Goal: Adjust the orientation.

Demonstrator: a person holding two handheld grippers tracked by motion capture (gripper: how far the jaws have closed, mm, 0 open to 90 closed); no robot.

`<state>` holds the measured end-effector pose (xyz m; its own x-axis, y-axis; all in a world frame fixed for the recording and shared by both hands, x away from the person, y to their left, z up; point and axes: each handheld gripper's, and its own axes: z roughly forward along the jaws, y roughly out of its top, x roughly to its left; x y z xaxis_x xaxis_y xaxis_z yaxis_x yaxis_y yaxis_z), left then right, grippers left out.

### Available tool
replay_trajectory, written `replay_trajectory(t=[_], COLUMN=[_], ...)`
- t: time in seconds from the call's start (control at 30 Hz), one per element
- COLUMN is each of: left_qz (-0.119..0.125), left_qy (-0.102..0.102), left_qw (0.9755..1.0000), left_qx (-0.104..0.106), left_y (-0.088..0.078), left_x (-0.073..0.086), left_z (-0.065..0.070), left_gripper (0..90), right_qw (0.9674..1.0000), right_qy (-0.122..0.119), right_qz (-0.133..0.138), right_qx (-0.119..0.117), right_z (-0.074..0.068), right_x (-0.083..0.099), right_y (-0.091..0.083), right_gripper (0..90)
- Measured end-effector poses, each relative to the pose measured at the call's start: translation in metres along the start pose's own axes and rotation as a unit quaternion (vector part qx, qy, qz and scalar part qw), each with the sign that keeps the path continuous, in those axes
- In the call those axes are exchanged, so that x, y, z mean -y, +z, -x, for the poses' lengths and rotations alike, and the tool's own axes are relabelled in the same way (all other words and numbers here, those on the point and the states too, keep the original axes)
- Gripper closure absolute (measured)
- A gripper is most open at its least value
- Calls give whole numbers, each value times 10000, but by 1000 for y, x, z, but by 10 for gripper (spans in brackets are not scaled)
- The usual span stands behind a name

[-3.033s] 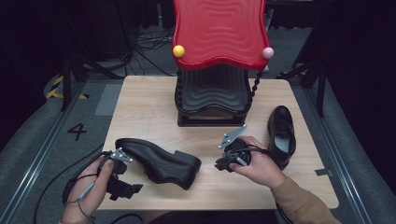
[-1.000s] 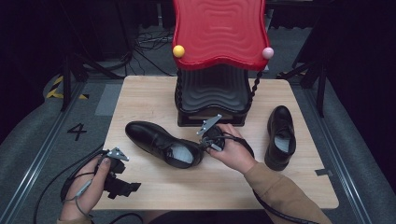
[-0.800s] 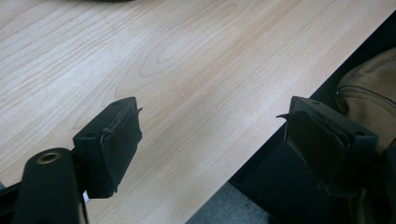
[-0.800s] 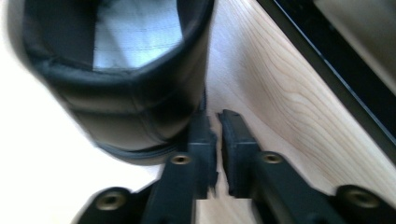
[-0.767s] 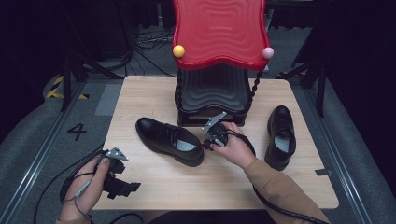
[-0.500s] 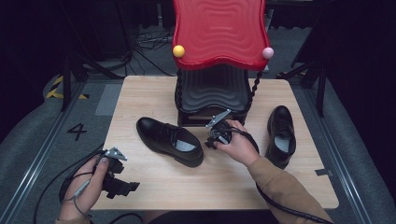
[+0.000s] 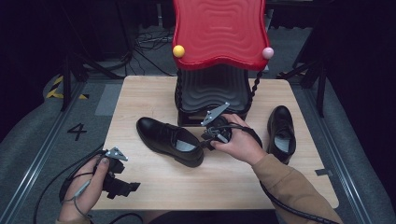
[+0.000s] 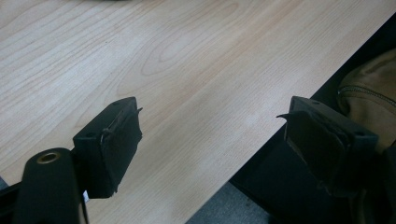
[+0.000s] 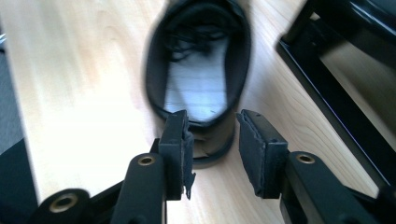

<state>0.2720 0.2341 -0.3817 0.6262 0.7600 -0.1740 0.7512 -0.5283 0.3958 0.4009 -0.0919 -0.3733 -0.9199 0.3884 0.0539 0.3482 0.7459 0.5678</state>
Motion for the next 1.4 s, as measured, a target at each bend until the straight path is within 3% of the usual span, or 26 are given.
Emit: replay_trajectory(t=[0.13, 0.33, 0.43, 0.5, 0.67, 0.9, 1.03, 1.1, 1.27, 1.4], left_qz=[7, -8, 8, 14, 33, 36, 22, 24, 51, 28], left_qy=[7, 42, 50, 40, 36, 24, 16, 40, 49, 24], left_qw=[10000, 10000, 10000, 10000, 10000, 10000, 10000, 10000, 10000, 10000], left_qx=[7, 8, 13, 10, -10, 17, 5, 6, 0, -4], left_y=[0, -1, -1, -1, -2, -2, -1, -2, -3, -2], left_x=[0, 0, 0, 0, 1, 1, 1, 1, 1, 1], left_z=[0, 0, 0, 0, 0, -1, 0, 0, 1, 0], left_gripper=[190, 190, 190, 190, 190, 189, 190, 190, 189, 190], right_qw=[9990, 9969, 9955, 9955, 9920, 9887, 9843, 9828, 9815, 9811], right_qy=[-308, -578, -609, -682, -769, -797, -992, -1115, -1215, -1261], right_qz=[-198, -425, -626, -493, -893, -1138, -1292, -1332, -1355, -1244], right_qx=[-250, -336, -380, -428, -443, -560, -673, -622, -596, -774], right_z=[-16, -29, -28, -26, -23, -21, -29, -31, -28, -34], right_x=[-10, -19, -26, -30, -33, -30, -29, -30, -32, -34], right_y=[2, 13, 19, 22, 40, 62, 71, 75, 78, 76], right_gripper=[620, 604, 611, 587, 596, 593, 601, 636, 818, 829])
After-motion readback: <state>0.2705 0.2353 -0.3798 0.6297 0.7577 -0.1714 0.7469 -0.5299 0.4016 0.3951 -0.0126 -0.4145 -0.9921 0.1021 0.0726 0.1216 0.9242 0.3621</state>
